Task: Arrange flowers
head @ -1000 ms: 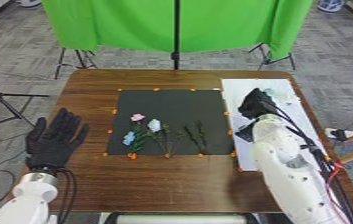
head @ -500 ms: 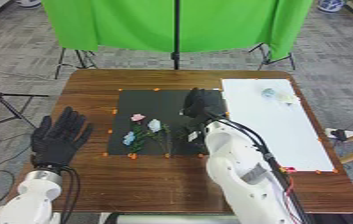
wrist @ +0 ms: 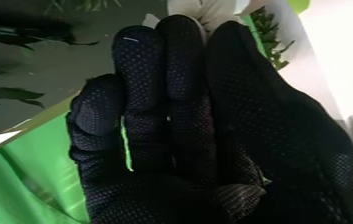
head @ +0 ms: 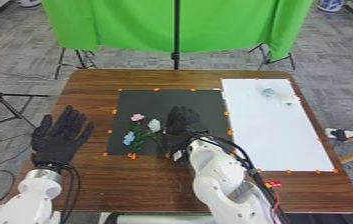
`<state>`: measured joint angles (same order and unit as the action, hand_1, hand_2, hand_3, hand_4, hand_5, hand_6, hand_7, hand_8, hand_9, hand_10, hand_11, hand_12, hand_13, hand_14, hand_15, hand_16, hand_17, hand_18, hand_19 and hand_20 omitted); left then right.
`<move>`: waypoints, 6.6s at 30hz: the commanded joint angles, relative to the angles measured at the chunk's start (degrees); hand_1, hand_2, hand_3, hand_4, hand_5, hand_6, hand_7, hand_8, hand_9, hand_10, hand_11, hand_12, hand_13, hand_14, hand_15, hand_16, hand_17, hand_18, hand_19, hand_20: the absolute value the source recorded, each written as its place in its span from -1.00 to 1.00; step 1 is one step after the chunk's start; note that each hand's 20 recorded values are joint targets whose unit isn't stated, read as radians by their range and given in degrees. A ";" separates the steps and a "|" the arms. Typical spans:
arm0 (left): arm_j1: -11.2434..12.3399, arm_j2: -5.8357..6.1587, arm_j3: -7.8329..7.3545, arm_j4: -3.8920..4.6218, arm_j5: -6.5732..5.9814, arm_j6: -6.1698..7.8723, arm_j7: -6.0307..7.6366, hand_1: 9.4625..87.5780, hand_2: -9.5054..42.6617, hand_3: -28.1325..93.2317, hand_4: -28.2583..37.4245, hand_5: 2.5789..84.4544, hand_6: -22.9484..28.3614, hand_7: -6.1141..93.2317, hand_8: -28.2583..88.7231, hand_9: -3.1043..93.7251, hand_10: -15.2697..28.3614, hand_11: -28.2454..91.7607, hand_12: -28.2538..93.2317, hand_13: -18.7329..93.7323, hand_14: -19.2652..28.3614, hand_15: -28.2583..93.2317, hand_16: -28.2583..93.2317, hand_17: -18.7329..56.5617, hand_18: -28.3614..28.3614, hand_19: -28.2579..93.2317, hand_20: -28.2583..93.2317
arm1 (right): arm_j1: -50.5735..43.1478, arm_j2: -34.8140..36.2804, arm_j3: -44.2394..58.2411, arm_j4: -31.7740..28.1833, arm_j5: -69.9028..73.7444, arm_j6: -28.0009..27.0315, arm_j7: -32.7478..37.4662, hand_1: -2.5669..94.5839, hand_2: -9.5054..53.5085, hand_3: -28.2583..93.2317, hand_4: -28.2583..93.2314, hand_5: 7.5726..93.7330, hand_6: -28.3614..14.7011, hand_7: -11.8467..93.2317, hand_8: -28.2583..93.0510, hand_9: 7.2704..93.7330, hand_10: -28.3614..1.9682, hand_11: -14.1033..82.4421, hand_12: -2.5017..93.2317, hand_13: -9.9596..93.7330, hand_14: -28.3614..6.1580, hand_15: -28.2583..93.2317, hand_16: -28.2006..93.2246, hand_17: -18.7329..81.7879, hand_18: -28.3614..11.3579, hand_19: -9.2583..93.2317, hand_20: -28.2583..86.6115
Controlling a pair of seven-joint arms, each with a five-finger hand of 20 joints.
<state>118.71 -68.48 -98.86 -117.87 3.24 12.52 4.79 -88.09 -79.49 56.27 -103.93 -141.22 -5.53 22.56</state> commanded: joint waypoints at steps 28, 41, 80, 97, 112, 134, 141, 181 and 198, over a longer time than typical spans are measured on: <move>0.87 -0.49 -0.34 -0.21 -0.25 1.07 -0.63 -0.50 -0.04 0.69 -1.00 0.09 0.23 -0.51 -0.70 -0.05 0.40 0.00 -0.29 -0.07 0.50 0.32 -0.65 -0.63 0.58 0.17 -0.23 | -0.06 1.98 7.65 -4.80 2.22 1.93 3.43 0.07 -1.00 0.69 -1.00 0.37 0.18 -0.43 -0.65 0.65 -0.01 -0.10 -0.09 0.39 -0.29 0.61 0.04 0.04 -0.82 0.89 0.23; 2.64 -1.12 -1.00 -1.07 -0.21 0.60 1.20 -0.51 -0.05 0.70 -1.00 0.10 0.22 -0.51 -0.70 -0.04 0.39 0.00 -0.29 -0.07 0.51 0.31 -0.64 -0.63 0.58 0.17 -0.24 | 11.22 15.74 25.64 8.82 -0.80 4.76 2.48 -0.06 -1.00 0.86 -1.00 -0.05 0.12 -0.35 -0.79 -0.22 -0.28 -0.38 -0.65 -0.18 -0.37 0.24 -0.33 -0.19 -0.65 0.63 0.07; 1.51 -0.68 0.68 -1.34 -1.48 4.74 1.55 -0.51 -0.05 0.70 -1.00 0.11 0.24 -0.49 -0.71 -0.04 0.39 0.02 -0.29 -0.07 0.51 0.34 -0.65 -0.63 0.57 0.18 -0.23 | 11.25 15.72 27.49 26.31 -13.98 -2.51 -4.13 0.38 -1.00 0.58 -1.00 0.36 0.39 0.08 -0.62 0.62 0.43 -0.45 -0.11 0.35 0.37 0.29 0.16 -0.02 -0.54 0.77 0.29; 2.22 -1.00 0.58 -1.46 -0.74 3.70 1.90 -0.51 -0.05 0.71 -1.00 0.11 0.24 -0.49 -0.71 -0.04 0.39 0.03 -0.29 -0.07 0.50 0.35 -0.65 -0.63 0.58 0.18 -0.23 | 12.15 17.88 10.20 9.38 -8.82 6.48 -21.72 0.38 -1.00 0.65 -1.00 0.52 0.37 0.09 -0.52 0.77 0.43 -0.43 0.02 0.46 0.31 0.29 0.27 0.02 -0.56 0.77 0.31; 2.74 -0.78 -0.16 -1.61 -1.05 4.30 2.11 -0.51 -0.05 0.71 -1.00 0.12 0.23 -0.49 -0.71 -0.03 0.39 0.03 -0.29 -0.07 0.50 0.35 -0.64 -0.63 0.57 0.18 -0.23 | 10.29 15.27 3.06 7.49 -15.14 -1.66 -24.33 0.37 -1.00 0.66 -1.00 0.52 0.37 0.11 -0.52 0.78 0.41 -0.42 0.02 0.45 0.28 0.33 0.28 0.02 -0.59 0.78 0.32; 2.69 -0.96 -1.14 -1.59 -0.89 3.75 0.58 -0.51 -0.04 0.71 -1.00 0.12 0.23 -0.48 -0.71 -0.02 0.39 0.02 -0.29 -0.06 0.50 0.35 -0.64 -0.63 0.57 0.18 -0.23 | 6.80 16.51 2.04 1.29 -14.82 -6.97 -21.66 0.32 -1.00 0.67 -1.00 0.34 0.37 -0.26 -0.80 0.45 0.22 -0.36 -0.40 0.34 0.20 0.37 0.21 -0.02 -0.64 0.78 0.28; 2.34 -1.13 -0.90 -1.51 -0.93 3.61 0.69 -0.50 -0.08 0.71 -1.00 0.11 0.23 -0.49 -0.71 -0.02 0.39 0.02 -0.28 -0.06 0.49 0.35 -0.64 -0.62 0.57 0.18 -0.23 | 7.30 16.02 2.51 -1.80 -12.85 -12.78 -18.11 0.27 -1.00 0.68 -1.00 0.13 0.28 -0.33 -0.82 0.24 0.02 -0.30 -0.60 0.27 0.15 0.35 0.17 -0.05 -0.69 0.78 0.27; 3.67 -1.00 -0.18 -1.42 0.59 -0.32 1.11 -0.50 -0.07 0.69 -1.00 0.08 0.22 -0.50 -0.71 -0.05 0.38 0.01 -0.29 -0.07 0.49 0.33 -0.64 -0.64 0.57 0.17 -0.24 | 22.59 12.18 29.23 30.67 -20.25 -30.71 -17.70 0.30 -1.00 0.64 -1.00 -0.39 0.36 -0.37 -0.81 -0.51 0.21 -0.49 -0.79 -0.19 -0.08 -0.20 -0.35 -0.15 -0.44 0.22 -0.16; 4.59 -1.45 -0.86 -2.02 0.18 0.43 1.10 -0.50 -0.04 0.69 -1.00 0.12 0.23 -0.50 -0.70 0.04 0.42 0.09 -0.28 -0.04 0.53 0.37 -0.64 -0.63 0.57 0.17 -0.23 | 13.15 18.07 22.99 19.91 -12.41 -14.10 -17.49 0.70 -0.60 -0.34 -0.85 0.45 0.46 -0.11 -0.43 0.62 0.43 -0.18 -0.09 0.48 0.35 0.23 0.07 -0.06 -0.24 0.59 0.40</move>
<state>122.63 -69.33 -99.79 -119.89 3.49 12.55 6.38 -69.65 -65.79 83.40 -76.04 -159.47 -22.01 4.95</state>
